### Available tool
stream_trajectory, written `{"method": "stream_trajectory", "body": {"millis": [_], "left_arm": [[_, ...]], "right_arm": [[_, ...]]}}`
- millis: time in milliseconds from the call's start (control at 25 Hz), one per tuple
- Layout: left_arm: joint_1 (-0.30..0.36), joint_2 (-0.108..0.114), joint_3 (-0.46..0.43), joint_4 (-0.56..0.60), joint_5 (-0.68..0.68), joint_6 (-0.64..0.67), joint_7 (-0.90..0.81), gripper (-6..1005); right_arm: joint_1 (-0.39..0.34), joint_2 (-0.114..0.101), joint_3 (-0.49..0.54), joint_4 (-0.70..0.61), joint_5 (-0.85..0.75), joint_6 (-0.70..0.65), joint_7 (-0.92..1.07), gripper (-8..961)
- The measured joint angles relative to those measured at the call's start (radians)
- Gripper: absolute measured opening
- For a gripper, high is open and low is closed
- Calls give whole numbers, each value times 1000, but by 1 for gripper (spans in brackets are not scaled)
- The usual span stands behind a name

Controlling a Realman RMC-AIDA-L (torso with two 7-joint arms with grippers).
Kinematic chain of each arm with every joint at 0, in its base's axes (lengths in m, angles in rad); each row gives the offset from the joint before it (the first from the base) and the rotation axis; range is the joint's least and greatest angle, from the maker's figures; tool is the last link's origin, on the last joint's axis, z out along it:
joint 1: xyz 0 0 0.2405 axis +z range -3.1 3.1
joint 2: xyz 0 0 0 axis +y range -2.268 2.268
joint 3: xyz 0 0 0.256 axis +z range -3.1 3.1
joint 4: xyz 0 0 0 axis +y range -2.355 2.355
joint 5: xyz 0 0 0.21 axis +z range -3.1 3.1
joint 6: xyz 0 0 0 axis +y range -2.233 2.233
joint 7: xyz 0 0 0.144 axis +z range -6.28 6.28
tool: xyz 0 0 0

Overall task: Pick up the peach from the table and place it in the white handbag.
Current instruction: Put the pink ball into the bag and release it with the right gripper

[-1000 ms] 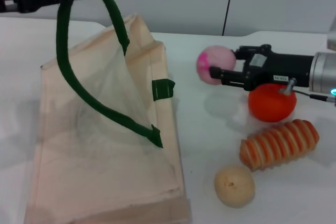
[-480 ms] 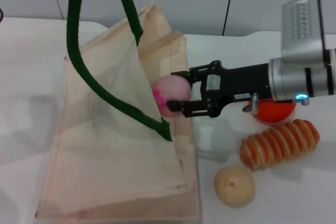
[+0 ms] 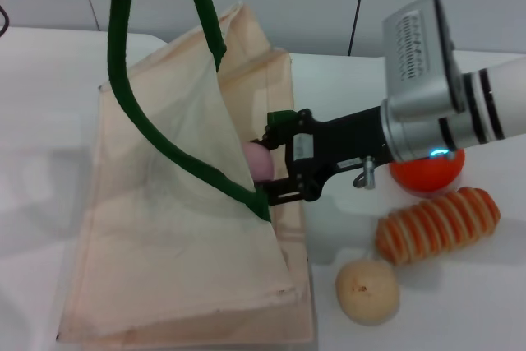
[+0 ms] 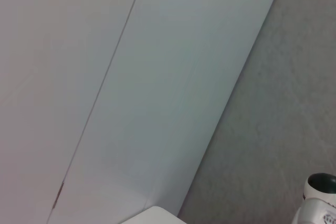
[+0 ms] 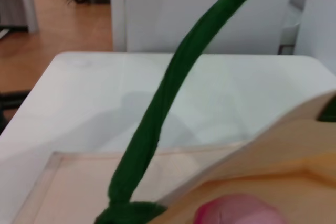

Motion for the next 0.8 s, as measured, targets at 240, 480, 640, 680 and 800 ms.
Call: {"method": "stream_trajectory", "body": {"millis": [240, 480, 640, 680, 800], "left_arm": [[-3, 0, 0, 1, 0, 0, 0, 144], [-2, -1, 0, 1, -1, 0, 2, 144], [-2, -1, 0, 1, -1, 0, 2, 144], [-2, -1, 0, 1, -1, 0, 2, 144], [-1, -2, 0, 1, -2, 0, 2, 144]], "right_arm": [[2, 0, -150, -3, 143, -37, -4, 672], [-2, -1, -188, -7, 196, -58, -9, 714], [-4, -2, -184, -2, 198, -67, -7, 743], [-5, -2, -183, -2, 198, -69, -6, 750], [-15, -4, -181, -5, 200, -76, -4, 812]]}}
